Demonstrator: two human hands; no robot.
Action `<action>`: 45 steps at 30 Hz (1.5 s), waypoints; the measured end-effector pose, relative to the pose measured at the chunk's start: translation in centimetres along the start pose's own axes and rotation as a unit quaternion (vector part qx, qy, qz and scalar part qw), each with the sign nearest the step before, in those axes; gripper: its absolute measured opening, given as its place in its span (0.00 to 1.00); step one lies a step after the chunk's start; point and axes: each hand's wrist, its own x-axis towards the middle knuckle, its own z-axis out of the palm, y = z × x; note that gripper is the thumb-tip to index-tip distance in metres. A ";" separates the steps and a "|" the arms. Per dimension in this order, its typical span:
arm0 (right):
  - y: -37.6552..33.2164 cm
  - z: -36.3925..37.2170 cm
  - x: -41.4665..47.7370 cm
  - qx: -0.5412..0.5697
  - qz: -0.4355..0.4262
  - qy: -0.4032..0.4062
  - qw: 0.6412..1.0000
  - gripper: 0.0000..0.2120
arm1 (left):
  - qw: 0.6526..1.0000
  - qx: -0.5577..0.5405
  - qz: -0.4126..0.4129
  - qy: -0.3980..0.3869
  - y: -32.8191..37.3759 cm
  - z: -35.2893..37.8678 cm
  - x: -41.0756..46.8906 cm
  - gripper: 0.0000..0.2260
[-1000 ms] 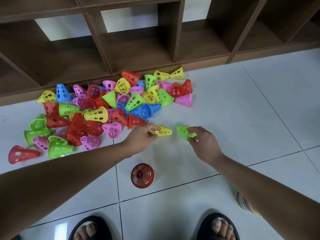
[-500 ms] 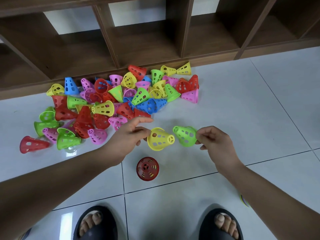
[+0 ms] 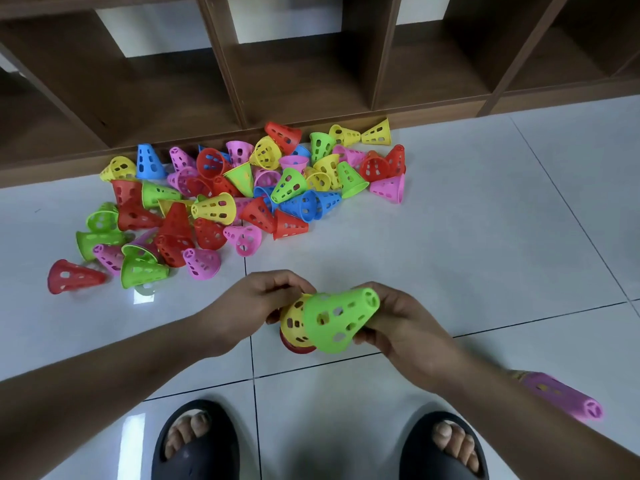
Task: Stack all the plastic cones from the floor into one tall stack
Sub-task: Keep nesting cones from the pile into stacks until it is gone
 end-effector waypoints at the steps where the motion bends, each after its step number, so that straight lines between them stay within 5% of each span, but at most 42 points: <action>1: 0.3 0.4 0.0 -0.021 0.007 0.006 1.000 0.08 | 1.000 0.011 -0.005 0.010 -0.4 0.1 -0.1 0.12; 9: 2.6 2.0 0.7 -0.157 0.024 0.094 0.983 0.04 | 0.994 0.066 -0.045 0.073 -3.0 0.4 -0.4 0.07; 18: 4.4 1.9 0.8 -0.203 0.120 0.076 0.969 0.06 | 0.983 -0.003 -0.172 0.060 -5.8 0.0 -0.9 0.12; 22: 5.7 1.7 0.5 -0.165 0.162 0.055 0.971 0.09 | 0.974 -0.055 -0.212 0.049 -7.0 0.3 -0.4 0.18; 28: 6.2 1.0 0.5 -0.093 0.169 0.080 0.978 0.26 | 0.967 -0.107 -0.222 0.066 -7.3 2.3 1.2 0.20; 45: 6.2 -7.8 -2.7 -0.006 0.103 0.216 0.971 0.29 | 0.979 -0.084 -0.182 -0.032 -2.8 13.0 10.6 0.23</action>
